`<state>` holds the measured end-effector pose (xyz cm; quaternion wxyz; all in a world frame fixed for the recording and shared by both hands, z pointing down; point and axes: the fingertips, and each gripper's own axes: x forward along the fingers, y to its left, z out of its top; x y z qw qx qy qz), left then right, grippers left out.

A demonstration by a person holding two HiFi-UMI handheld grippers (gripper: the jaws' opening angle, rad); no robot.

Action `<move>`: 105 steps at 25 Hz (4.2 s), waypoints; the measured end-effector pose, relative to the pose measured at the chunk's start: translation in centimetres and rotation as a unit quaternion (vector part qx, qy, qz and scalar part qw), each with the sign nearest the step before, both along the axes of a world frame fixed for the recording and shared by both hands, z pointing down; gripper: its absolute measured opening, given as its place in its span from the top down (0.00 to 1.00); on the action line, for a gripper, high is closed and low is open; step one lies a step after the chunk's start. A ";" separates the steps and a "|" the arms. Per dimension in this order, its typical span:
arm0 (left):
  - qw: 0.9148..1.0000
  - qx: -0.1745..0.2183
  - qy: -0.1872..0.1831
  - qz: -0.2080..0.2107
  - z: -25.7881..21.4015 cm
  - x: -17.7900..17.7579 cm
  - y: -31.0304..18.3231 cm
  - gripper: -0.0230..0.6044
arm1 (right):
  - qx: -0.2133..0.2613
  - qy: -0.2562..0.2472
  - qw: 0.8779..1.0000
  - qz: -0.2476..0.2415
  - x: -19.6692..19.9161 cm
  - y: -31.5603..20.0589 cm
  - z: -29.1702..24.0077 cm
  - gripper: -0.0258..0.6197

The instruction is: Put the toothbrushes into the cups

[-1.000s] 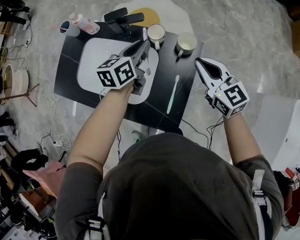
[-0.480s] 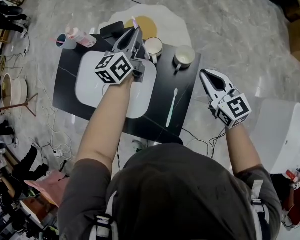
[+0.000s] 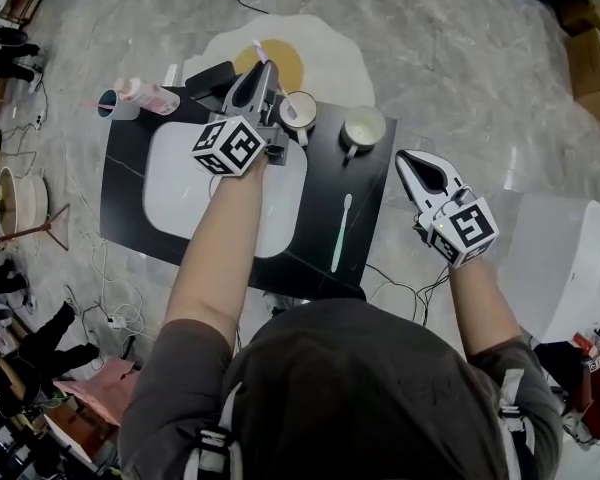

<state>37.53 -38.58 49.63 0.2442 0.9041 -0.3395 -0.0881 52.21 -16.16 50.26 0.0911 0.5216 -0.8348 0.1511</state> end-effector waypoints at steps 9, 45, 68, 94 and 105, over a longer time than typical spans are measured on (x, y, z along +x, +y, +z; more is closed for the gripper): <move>0.994 -0.005 -0.086 0.066 4.3 1.0 4.4 0.79 | -0.008 0.003 1.000 -0.004 -0.5 0.2 0.8 0.97; 0.839 -0.167 -0.452 0.251 17.5 6.5 29.7 0.73 | 0.002 0.018 0.999 0.050 -0.7 12.5 -1.5 0.97; 0.921 -0.188 -0.237 0.245 7.9 5.6 26.5 0.87 | 0.009 0.010 0.999 0.051 -2.0 11.1 -2.4 0.97; 0.984 -0.008 0.050 0.171 -8.3 12.2 11.2 0.87 | 0.029 -0.005 0.997 0.065 5.1 3.0 -4.1 0.97; 0.990 0.003 0.042 0.131 -3.5 13.9 5.8 0.87 | 0.008 -0.002 0.997 0.074 8.0 0.7 -1.3 0.97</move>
